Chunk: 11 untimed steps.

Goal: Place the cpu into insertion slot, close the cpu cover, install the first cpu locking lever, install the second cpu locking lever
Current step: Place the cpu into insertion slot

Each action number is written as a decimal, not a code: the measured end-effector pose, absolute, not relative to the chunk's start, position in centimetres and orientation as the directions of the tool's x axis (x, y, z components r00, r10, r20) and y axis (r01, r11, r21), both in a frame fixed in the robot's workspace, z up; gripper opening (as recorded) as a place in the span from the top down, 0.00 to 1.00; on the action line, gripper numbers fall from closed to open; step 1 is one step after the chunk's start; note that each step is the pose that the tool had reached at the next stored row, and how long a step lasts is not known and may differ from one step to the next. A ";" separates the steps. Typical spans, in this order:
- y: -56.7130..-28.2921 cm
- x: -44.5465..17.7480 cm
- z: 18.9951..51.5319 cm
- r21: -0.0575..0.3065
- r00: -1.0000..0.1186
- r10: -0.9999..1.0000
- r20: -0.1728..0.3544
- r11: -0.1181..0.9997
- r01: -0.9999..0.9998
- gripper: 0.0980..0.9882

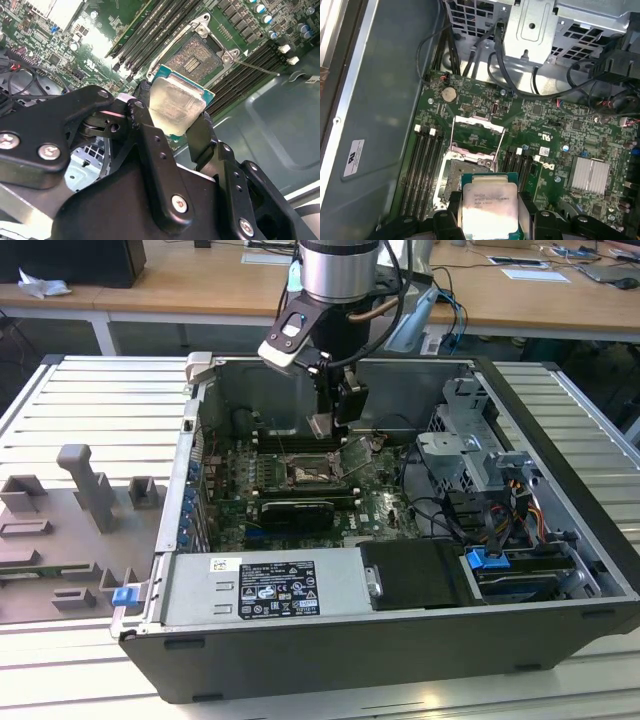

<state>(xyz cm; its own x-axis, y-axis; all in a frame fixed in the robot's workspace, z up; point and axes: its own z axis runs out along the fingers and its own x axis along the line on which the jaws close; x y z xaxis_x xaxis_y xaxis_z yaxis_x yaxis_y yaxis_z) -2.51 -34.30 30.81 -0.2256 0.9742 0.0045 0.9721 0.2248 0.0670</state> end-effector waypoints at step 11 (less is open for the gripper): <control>-34.3 -2.6 30.0 0.067 -0.197 0.980 0.004 0.196 0.978 0.51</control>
